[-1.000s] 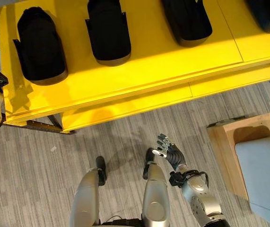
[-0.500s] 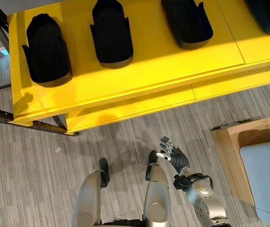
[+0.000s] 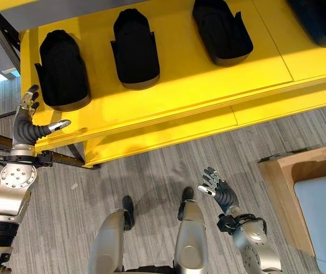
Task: Move parts from the plastic box to the shelf.
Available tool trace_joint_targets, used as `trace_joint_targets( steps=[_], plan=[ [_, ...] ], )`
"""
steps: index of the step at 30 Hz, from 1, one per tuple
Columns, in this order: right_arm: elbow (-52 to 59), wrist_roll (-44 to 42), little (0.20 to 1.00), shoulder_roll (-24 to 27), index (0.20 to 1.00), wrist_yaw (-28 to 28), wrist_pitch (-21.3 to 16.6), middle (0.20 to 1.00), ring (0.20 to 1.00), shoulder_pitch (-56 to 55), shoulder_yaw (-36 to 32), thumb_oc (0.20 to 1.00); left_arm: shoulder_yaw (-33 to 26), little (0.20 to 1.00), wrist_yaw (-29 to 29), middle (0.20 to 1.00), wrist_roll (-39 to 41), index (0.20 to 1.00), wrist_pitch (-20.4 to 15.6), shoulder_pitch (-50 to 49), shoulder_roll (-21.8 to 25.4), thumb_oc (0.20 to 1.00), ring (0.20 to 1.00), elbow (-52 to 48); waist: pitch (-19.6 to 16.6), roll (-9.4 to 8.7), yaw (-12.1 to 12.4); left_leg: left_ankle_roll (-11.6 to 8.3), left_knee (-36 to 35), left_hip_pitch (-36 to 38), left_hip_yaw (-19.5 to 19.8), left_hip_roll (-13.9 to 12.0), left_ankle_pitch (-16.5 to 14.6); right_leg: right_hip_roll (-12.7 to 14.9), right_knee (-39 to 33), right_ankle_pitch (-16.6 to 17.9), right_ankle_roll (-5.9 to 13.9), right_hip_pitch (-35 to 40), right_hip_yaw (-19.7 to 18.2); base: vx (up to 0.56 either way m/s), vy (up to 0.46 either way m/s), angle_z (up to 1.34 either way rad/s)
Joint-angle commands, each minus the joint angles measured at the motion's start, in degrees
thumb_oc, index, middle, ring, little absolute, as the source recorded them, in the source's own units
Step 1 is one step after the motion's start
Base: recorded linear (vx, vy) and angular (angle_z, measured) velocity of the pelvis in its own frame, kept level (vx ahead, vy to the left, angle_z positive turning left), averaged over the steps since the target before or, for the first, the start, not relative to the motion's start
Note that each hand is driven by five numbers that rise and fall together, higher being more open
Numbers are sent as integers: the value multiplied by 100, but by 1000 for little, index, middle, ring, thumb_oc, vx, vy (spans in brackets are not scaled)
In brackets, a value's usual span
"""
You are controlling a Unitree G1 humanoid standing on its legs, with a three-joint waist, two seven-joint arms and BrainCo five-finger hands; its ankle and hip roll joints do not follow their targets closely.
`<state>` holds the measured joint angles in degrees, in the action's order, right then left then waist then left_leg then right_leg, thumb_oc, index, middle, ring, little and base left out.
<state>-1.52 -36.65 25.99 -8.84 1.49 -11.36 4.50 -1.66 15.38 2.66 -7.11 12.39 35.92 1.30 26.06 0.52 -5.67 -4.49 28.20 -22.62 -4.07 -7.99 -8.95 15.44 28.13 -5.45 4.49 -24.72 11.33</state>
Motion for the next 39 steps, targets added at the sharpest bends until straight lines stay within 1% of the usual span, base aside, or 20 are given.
trace_joint_targets(
  steps=[1,2,4,5,8,10,13,17,29,39],
  plan=[
    [231,133,1000,75,1000,12,-327,1000,1000,-119,-75,1000,22,1000,93,1000,-598,1000,-174,91,78,1000,1000,-190,-298,-190,2,-199,-26,58,-30,-252,107,340,-412,173,558,468,-340,-3,-6,-3],
    [246,130,1000,74,1000,37,-346,1000,1000,-109,-69,1000,112,1000,96,1000,-672,1000,-168,95,-13,1000,1000,-167,-297,-199,-5,-196,-36,55,-36,-261,114,334,-417,177,557,459,-346,0,-5,-3],
    [257,125,1000,72,1000,48,-354,1000,1000,-105,-65,1000,162,1000,104,1000,-746,1000,-145,113,-51,1000,1000,-161,-298,-205,-10,-193,-52,59,-43,-265,117,333,-417,175,557,451,-355,0,0,0],
    [270,100,1000,69,1000,95,-385,1000,1000,-78,-29,1000,349,1000,108,1000,-837,1000,-107,148,-175,1000,1000,-96,-296,-224,-31,-190,-67,54,-45,-268,132,323,-416,180,557,439,-370,8,-11,-5],
    [280,92,1000,65,1000,116,-396,1000,1000,-74,-34,1000,409,1000,106,1000,-866,1000,-107,148,-206,1000,1000,-90,-296,-229,-26,-191,-85,60,-52,-273,140,321,-421,178,556,437,-379,6,-10,-3],
    [293,73,1000,61,1000,178,-426,1000,1000,-62,-27,1000,520,1000,101,1000,-1081,1000,-75,95,-219,1000,1000,-103,-300,-239,-28,-195,-125,80,-65,-285,160,309,-429,173,554,437,-393,0,0,0],
    [303,39,1000,52,1000,201,-448,1000,1000,-55,-26,1000,585,1000,73,1000,-1098,1000,-74,81,-245,1000,1000,-62,-298,-242,-26,-197,-134,93,-70,-297,164,296,-436,167,550,432,-404,6,-5,-1],
    [336,26,1000,89,1000,280,-467,1000,1000,-48,-64,1000,693,1000,95,1000,-1229,1000,-13,216,-218,1000,1000,155,-265,-240,-73,-201,-142,64,-74,-320,190,267,-392,137,538,369,-403,15,-13,-6],
    [301,-16,1000,74,1000,303,-431,1000,1000,-107,-79,1000,677,1000,149,1000,-1461,1000,190,403,-62,1000,1000,683,-181,-262,-115,-204,-113,-57,-106,-352,222,243,-332,132,516,244,-424,5,-1,-3],
    [262,9,1000,67,1000,253,-397,1000,1000,-104,-26,1000,675,1000,112,1000,-1353,1000,279,612,-46,1000,1000,1090,-146,-264,-137,-204,-55,-95,-126,-352,201,254,-302,150,514,204,-459,0,0,0]
  ],
)
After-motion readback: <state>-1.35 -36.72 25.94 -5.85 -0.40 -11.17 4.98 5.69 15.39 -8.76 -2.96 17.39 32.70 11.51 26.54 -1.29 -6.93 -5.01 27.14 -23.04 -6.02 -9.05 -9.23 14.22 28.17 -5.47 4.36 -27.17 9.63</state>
